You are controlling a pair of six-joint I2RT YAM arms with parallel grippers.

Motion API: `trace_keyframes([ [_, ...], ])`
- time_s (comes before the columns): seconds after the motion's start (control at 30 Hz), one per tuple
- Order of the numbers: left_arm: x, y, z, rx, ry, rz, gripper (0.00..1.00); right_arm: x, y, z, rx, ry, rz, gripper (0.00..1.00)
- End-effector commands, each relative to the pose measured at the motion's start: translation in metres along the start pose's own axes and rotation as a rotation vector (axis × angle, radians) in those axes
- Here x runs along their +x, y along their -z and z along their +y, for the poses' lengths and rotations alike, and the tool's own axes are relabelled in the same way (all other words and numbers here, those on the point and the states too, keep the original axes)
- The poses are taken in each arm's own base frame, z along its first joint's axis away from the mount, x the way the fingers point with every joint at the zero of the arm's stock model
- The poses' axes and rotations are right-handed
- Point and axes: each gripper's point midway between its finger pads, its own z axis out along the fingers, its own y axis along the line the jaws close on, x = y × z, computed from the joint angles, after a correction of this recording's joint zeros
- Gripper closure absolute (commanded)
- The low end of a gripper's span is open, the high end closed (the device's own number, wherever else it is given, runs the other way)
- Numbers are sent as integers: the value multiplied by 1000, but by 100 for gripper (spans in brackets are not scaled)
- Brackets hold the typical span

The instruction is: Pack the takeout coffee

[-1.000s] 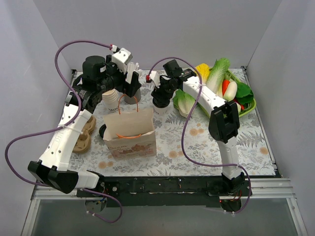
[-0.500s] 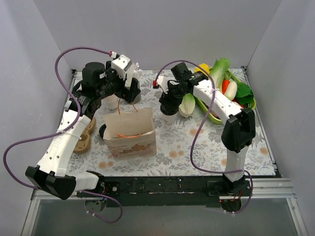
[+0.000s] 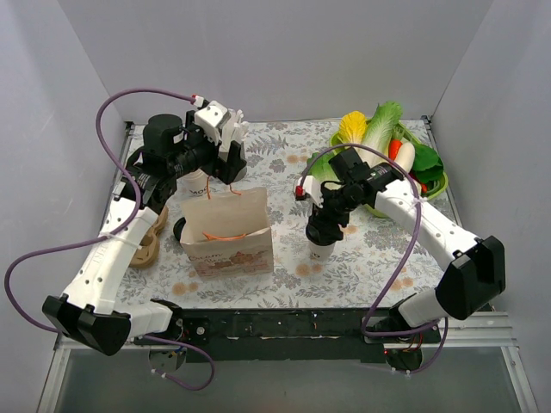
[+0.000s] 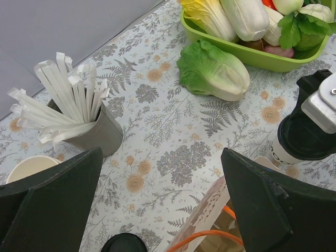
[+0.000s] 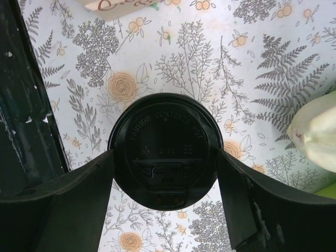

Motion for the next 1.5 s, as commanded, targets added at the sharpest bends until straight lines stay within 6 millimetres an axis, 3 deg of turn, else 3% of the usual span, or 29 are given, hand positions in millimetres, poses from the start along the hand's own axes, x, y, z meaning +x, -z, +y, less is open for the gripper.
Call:
trace_keyframes([
  [0.0, -9, 10, -8, 15, -20, -45, 2, 7, 1, 12, -25, 37, -5, 28],
  [0.33, -6, 14, -14, 28, -17, -48, 2, 28, -2, 25, -47, 74, 20, 25],
  [0.47, -5, 15, -16, 32, -16, -53, 2, 32, 1, 30, -49, 77, 28, 19],
  [0.57, -6, 16, -18, 41, -17, -56, 2, 33, 5, 32, -52, 94, 32, 6],
  [0.87, -6, 19, -27, 86, -4, -59, 2, 38, 17, 47, -136, 137, 80, 4],
  [1.47, -2, 20, -27, 83, -5, -56, 2, 30, 12, 30, -156, 142, 118, 2],
])
